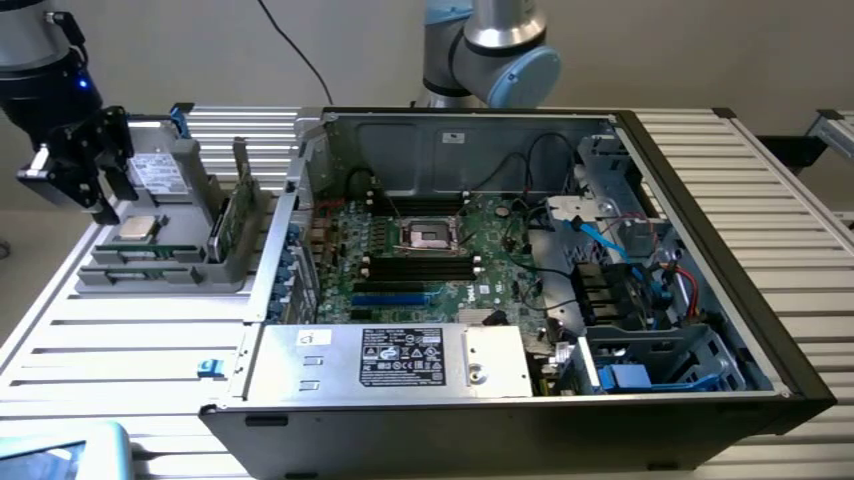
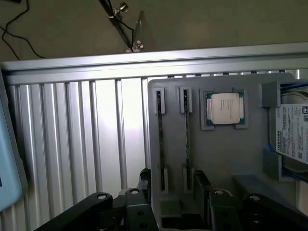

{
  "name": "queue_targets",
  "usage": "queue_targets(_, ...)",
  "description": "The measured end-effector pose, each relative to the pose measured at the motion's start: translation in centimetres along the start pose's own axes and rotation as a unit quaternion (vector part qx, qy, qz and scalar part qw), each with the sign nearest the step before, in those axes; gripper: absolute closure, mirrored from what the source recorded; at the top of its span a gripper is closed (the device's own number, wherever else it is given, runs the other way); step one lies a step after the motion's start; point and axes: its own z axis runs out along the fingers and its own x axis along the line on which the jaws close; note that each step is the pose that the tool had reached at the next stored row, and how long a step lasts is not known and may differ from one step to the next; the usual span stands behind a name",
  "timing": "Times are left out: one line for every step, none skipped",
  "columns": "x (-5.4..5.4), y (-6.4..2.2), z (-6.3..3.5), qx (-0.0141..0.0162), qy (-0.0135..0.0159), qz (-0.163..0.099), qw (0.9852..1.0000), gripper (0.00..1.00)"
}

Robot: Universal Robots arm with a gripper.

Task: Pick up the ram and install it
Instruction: 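Pick up the ram and move it above insertion slot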

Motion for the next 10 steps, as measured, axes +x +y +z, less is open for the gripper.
queue_targets(0.0,0.00,0.18,0.0000,0.0000,0.000,1.0000,0.51)
queue_targets(0.1,-0.02,0.37,0.0000,0.0000,0.000,1.0000,0.51)
queue_targets(0.1,-0.03,0.56,0.0000,0.0000,0.000,1.0000,0.51)
queue_targets(0.2,-0.03,0.74,0.0000,0.0000,0.000,1.0000,0.51)
queue_targets(0.4,-0.04,0.92,0.0000,0.0000,0.000,1.0000,0.51)
queue_targets(0.5,-0.05,1.11,0.0000,0.0000,0.000,1.0000,0.51)
queue_targets(0.6,-0.06,1.29,0.0000,0.0000,0.000,1.0000,0.51)
queue_targets(0.7,-0.07,1.48,0.0000,0.0000,0.000,1.0000,0.51)
queue_targets(0.7,-0.08,1.67,0.0000,0.0000,0.000,1.0000,0.51)
queue_targets(0.7,-0.09,1.84,0.0000,0.0000,0.000,1.0000,0.51)
